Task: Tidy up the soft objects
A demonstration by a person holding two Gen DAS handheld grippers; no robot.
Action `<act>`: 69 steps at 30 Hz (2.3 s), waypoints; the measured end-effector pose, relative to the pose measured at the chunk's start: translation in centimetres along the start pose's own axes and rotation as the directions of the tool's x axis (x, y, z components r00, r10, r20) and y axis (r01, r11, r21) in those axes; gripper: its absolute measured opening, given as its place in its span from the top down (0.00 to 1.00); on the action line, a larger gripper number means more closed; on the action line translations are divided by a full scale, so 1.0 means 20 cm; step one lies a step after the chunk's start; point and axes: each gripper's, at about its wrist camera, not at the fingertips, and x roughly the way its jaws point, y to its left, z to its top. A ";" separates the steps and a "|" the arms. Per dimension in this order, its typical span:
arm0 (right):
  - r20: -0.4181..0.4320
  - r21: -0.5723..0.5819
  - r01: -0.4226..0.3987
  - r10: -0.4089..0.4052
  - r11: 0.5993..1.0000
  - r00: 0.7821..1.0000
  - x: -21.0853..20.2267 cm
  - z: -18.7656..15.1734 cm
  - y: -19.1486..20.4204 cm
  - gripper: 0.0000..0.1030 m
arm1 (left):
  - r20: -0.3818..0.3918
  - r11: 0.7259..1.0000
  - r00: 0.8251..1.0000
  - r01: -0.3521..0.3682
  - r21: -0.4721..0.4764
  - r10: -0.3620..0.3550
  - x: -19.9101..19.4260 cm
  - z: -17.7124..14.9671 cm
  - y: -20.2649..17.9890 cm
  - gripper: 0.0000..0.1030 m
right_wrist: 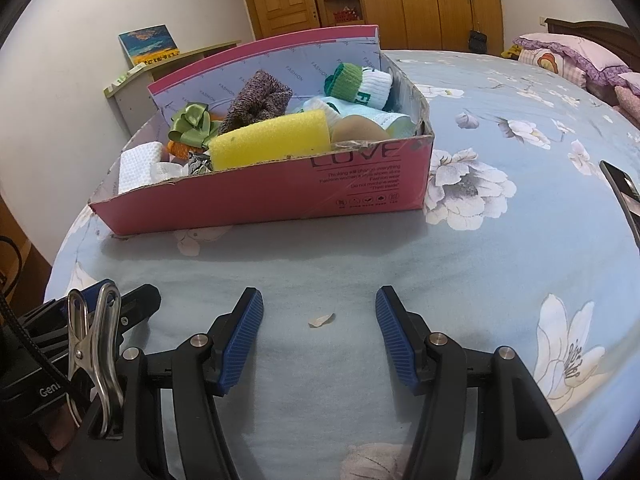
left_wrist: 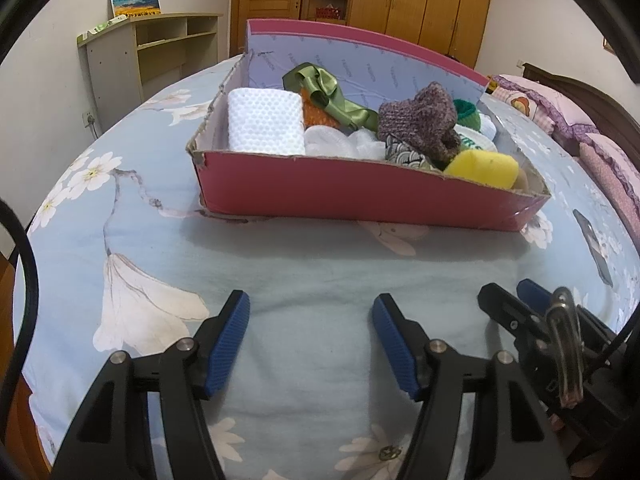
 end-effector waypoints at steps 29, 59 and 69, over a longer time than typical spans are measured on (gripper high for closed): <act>-0.001 -0.003 0.002 -0.002 1.000 1.000 0.00 0.00 0.00 0.41 | 0.014 1.000 1.000 0.004 0.000 -0.004 -0.01 -0.01 0.00 0.33; -0.002 -0.030 0.011 -0.012 0.999 1.000 0.02 0.00 0.03 0.35 | 0.013 1.000 1.000 -0.021 0.022 0.021 0.01 -0.01 -0.04 0.31; -0.012 -0.037 0.023 -0.024 0.999 1.000 0.02 0.01 0.04 0.35 | 0.025 1.000 1.000 -0.009 0.003 0.009 -0.01 -0.03 -0.01 0.31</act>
